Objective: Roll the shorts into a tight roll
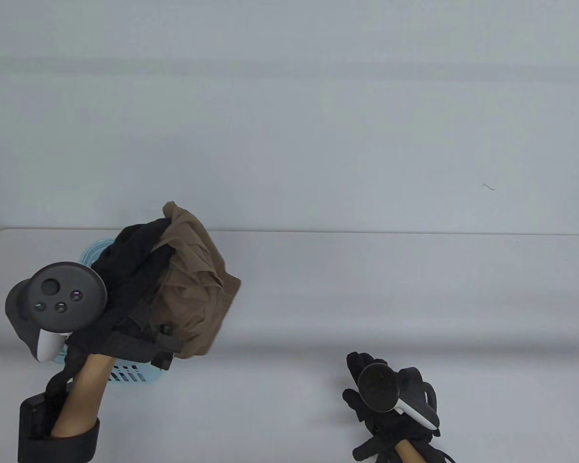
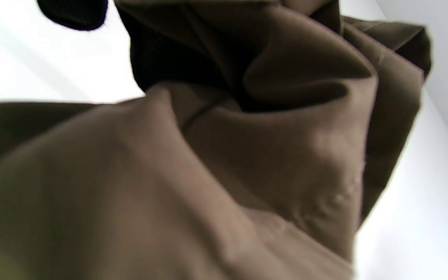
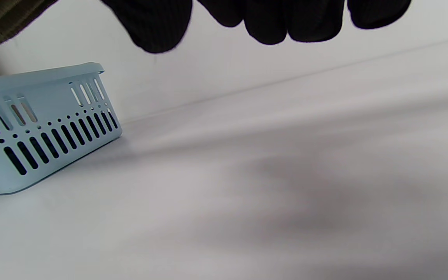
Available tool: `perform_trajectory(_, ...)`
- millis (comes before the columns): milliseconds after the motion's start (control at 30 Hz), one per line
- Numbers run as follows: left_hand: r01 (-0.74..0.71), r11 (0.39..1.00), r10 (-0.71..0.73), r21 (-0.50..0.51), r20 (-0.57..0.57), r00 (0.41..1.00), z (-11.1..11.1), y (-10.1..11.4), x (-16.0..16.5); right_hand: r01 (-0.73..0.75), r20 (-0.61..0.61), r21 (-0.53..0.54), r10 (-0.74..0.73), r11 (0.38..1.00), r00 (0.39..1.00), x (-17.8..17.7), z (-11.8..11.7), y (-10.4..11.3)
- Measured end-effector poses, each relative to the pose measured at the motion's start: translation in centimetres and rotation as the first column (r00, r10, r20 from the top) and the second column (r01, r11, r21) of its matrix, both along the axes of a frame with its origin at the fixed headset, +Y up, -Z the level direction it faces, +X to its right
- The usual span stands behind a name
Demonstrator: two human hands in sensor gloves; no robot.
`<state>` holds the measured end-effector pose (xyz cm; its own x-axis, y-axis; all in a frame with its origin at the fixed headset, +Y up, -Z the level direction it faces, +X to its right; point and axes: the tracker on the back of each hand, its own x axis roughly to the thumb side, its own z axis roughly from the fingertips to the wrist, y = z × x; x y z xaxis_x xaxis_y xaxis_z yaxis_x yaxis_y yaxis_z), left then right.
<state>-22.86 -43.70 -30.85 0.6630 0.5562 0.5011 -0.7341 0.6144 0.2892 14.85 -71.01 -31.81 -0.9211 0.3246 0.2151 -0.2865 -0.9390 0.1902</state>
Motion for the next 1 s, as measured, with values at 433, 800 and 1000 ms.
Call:
perform_trajectory(433, 0.272, 0.876, -0.210, -0.398, 0.191, 0.959, -7.6, -15.8, 8.8, 0.036, 0.145, -0.015, -0.034, 0.999, 0.989, 3.7, -0.8, -0.2)
perform_trajectory(800, 0.711, 0.646, -0.492, -0.279, 0.561, 0.666, -6.9, -25.3, 19.8, 0.036, 0.167, -0.056, -0.027, 0.998, 0.986, 4.1, -1.0, -0.7)
perform_trajectory(1000, 0.818, 0.528, -0.514, -0.227, 0.682, 0.520, -6.5, -29.3, 25.4, 0.038, 0.174, -0.062, -0.027, 0.997, 0.984, 4.2, -1.0, -0.6)
